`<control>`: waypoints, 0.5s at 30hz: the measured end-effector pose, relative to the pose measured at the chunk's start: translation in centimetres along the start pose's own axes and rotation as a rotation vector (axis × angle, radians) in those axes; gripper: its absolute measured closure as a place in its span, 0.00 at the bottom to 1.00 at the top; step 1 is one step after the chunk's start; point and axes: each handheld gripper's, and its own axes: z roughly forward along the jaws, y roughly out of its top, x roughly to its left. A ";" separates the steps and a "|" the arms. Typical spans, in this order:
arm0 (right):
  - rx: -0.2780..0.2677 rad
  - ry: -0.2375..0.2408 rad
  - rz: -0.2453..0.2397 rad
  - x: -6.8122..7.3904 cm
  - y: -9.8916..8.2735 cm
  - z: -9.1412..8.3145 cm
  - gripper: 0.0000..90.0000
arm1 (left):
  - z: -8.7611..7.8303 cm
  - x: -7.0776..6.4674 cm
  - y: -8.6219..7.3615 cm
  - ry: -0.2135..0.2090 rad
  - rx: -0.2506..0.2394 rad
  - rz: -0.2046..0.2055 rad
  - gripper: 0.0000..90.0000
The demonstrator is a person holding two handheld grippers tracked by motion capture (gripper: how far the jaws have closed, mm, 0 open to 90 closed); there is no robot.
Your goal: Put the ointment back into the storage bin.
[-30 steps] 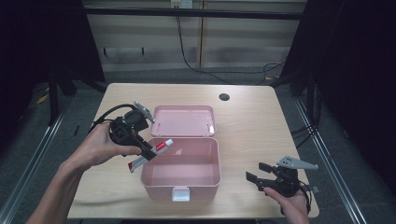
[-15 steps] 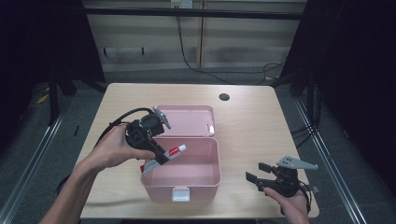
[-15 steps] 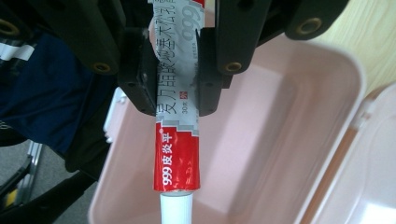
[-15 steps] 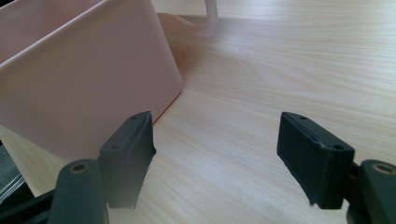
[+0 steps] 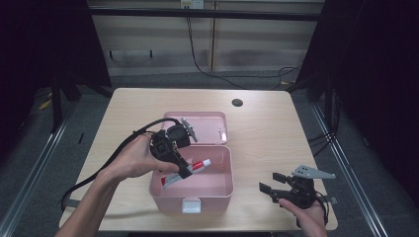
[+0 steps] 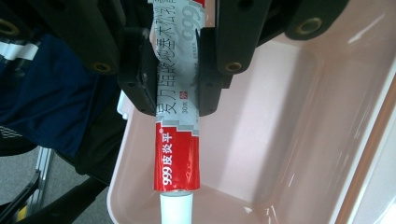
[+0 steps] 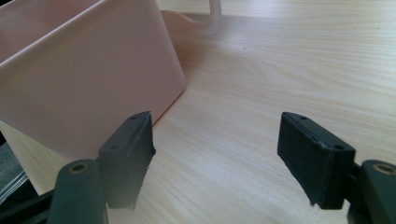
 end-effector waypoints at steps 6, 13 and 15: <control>-0.004 -0.003 -0.003 -0.1 0.0 -0.1 0.29 | 1.4 0.5 0.5 0.011 0.010 0.000 0.79; 0.003 0.005 -0.008 0.1 0.0 0.0 0.29 | 2.6 0.7 0.8 0.003 0.053 0.017 0.79; 0.000 0.008 -0.007 0.1 0.0 0.0 0.29 | 3.1 0.8 0.8 0.009 0.053 0.015 0.79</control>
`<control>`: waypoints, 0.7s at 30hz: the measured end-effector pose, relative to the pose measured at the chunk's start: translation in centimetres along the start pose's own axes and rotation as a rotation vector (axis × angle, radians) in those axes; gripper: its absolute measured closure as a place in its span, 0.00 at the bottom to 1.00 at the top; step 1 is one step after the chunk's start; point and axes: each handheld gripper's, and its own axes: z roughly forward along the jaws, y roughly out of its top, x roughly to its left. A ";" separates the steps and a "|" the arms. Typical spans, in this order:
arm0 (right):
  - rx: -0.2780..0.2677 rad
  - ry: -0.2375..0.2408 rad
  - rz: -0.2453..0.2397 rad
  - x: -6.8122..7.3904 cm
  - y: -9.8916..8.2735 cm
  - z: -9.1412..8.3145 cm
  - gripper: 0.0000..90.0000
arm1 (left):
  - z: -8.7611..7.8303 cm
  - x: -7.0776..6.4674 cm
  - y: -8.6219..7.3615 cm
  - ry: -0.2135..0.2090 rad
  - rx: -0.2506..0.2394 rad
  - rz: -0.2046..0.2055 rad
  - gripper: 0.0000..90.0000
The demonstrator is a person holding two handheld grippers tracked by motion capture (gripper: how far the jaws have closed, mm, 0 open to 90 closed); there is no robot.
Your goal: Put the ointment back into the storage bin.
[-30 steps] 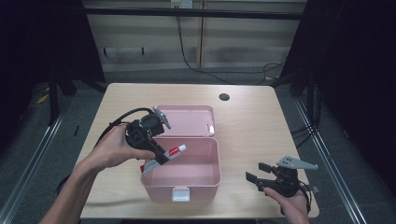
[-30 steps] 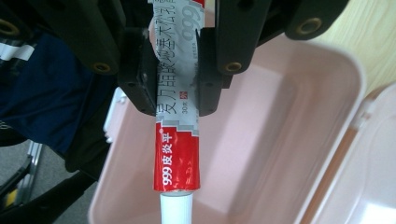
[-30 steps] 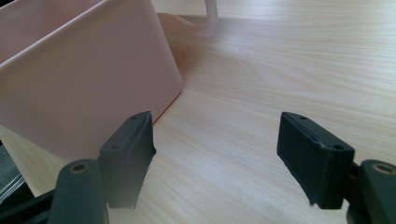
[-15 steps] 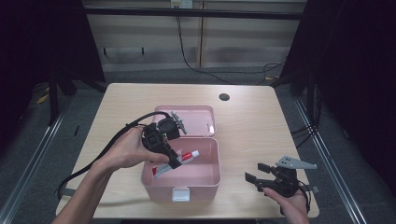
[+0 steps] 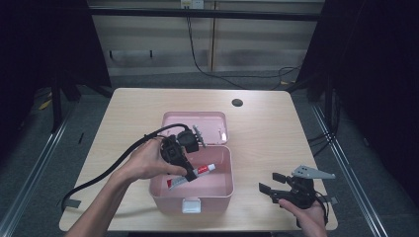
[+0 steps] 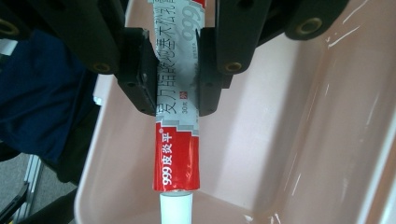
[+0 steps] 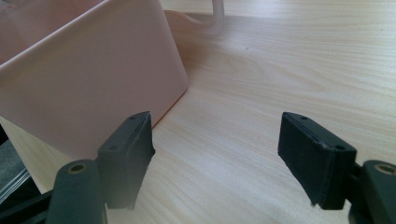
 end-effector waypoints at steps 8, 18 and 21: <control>0.000 -0.004 -0.004 -0.1 0.0 0.0 0.29 | 1.5 0.2 0.4 -0.035 0.028 -0.005 0.79; 0.001 -0.003 -0.004 -0.1 0.0 0.0 0.29 | 3.3 0.5 0.6 -0.063 0.050 0.008 0.79; 0.002 -0.005 -0.004 0.0 0.0 -0.1 0.29 | 3.9 0.5 0.5 -0.070 0.059 0.010 0.79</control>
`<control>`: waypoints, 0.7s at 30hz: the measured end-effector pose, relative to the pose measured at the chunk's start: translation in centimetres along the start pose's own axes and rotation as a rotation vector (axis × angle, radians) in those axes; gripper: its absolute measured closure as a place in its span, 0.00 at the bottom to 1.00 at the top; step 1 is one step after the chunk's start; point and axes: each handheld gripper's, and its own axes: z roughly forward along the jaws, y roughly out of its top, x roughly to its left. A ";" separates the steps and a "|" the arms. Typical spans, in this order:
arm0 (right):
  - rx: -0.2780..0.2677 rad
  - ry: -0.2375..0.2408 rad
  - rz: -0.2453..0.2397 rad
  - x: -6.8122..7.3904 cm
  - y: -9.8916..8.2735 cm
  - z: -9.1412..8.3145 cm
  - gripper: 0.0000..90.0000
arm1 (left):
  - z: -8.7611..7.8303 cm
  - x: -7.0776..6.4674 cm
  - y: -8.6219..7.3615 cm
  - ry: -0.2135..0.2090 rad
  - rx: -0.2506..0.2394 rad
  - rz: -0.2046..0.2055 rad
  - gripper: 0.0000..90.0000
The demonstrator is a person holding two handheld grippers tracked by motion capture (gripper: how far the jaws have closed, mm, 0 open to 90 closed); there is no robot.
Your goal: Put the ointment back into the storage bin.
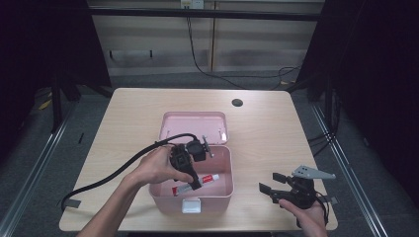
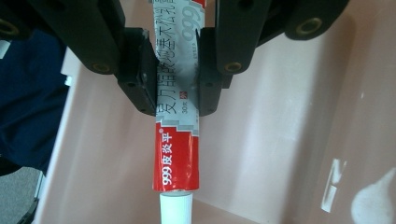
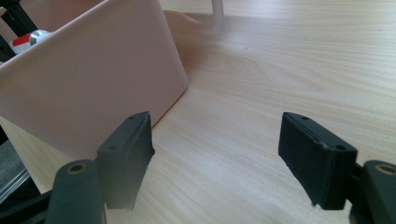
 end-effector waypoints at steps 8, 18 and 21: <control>0.001 0.002 0.004 0.0 0.0 0.1 0.29 | 1.1 0.8 -0.7 -0.027 0.012 -0.015 0.79; 0.002 -0.001 0.002 0.0 0.0 0.1 0.29 | 2.3 0.8 -0.7 -0.043 0.036 -0.011 0.79; 0.000 0.002 0.005 0.0 0.0 0.1 0.29 | 2.6 0.8 -0.6 -0.044 0.043 0.000 0.79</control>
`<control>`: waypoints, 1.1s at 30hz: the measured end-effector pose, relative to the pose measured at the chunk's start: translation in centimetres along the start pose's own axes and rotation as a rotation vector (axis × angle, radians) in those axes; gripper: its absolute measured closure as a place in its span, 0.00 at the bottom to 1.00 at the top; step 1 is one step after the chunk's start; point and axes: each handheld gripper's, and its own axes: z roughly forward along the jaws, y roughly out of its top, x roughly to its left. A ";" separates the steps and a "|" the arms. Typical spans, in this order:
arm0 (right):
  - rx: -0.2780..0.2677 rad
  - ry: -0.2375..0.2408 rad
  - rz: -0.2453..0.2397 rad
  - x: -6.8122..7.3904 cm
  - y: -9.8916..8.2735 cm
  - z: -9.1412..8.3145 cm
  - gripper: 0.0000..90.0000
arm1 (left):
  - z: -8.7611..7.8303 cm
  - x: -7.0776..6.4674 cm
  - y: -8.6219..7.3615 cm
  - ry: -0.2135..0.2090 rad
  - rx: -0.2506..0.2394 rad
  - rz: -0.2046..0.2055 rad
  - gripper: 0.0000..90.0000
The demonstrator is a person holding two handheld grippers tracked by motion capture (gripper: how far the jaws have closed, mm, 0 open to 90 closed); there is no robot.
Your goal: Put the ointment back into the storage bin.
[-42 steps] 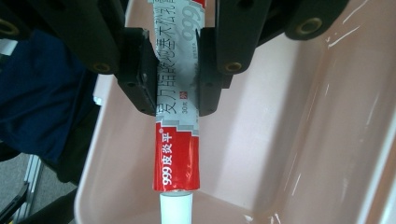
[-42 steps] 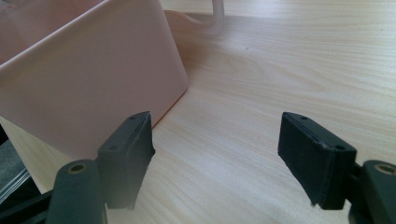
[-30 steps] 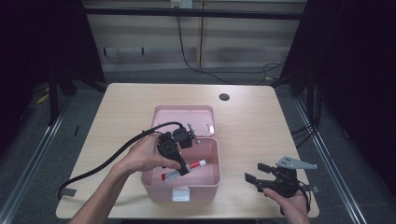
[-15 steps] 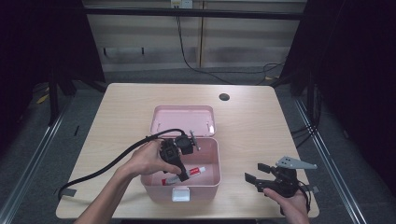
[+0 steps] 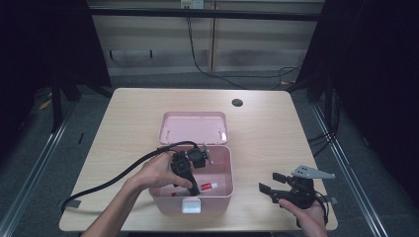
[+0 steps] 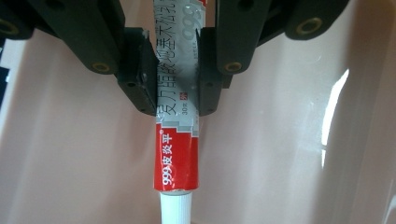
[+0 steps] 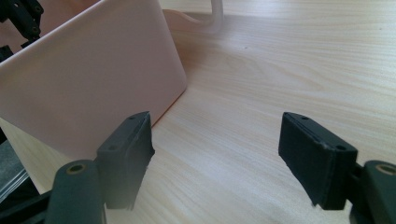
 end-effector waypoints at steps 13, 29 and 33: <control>0.001 -0.001 0.001 0.0 0.0 0.0 0.29 | 1.4 0.6 0.4 -0.009 0.042 -0.011 0.79; 0.002 -0.003 0.001 -0.1 0.0 0.0 0.29 | 2.9 0.9 0.6 -0.014 0.075 0.003 0.79; 0.001 -0.002 0.005 0.0 0.0 0.0 0.29 | 3.3 0.9 0.7 -0.014 0.075 0.002 0.79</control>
